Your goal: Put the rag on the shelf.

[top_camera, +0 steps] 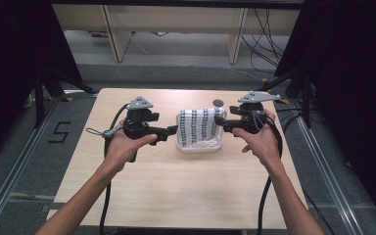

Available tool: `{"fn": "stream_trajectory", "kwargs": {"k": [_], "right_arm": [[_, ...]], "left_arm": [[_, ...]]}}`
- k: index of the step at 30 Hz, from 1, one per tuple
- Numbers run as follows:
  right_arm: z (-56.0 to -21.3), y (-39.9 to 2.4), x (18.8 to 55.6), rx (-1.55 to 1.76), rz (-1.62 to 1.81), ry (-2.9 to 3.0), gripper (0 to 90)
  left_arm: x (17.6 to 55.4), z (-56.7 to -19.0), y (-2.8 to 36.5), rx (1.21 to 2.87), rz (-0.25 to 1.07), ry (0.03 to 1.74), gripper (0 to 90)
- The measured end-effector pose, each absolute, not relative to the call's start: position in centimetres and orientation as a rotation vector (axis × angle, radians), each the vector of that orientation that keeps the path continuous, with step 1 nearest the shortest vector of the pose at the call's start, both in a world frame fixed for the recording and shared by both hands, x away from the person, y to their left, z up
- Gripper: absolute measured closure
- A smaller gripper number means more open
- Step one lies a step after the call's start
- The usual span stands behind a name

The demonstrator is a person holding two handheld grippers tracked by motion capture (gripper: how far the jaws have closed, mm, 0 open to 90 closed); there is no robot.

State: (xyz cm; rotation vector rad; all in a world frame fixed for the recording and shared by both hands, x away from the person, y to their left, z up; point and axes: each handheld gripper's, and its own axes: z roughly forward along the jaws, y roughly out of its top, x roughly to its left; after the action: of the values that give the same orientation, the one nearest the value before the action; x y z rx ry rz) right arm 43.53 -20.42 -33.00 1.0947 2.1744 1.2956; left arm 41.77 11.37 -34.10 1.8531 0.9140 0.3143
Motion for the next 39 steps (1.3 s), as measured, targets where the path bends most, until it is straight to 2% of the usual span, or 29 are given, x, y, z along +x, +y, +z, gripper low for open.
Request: {"fn": "stream_trajectory", "kwargs": {"k": [16,39], "right_arm": [[-35.7,-21.4,41.2,1.085,1.340,2.191,30.2],[-38.2,-22.0,39.1,1.123,1.318,2.219,27.8]], "left_arm": [[39.1,-37.2,13.1,1.861,0.327,0.896,16.0],[38.0,-40.0,14.3,1.904,0.304,0.900,16.2]]}}
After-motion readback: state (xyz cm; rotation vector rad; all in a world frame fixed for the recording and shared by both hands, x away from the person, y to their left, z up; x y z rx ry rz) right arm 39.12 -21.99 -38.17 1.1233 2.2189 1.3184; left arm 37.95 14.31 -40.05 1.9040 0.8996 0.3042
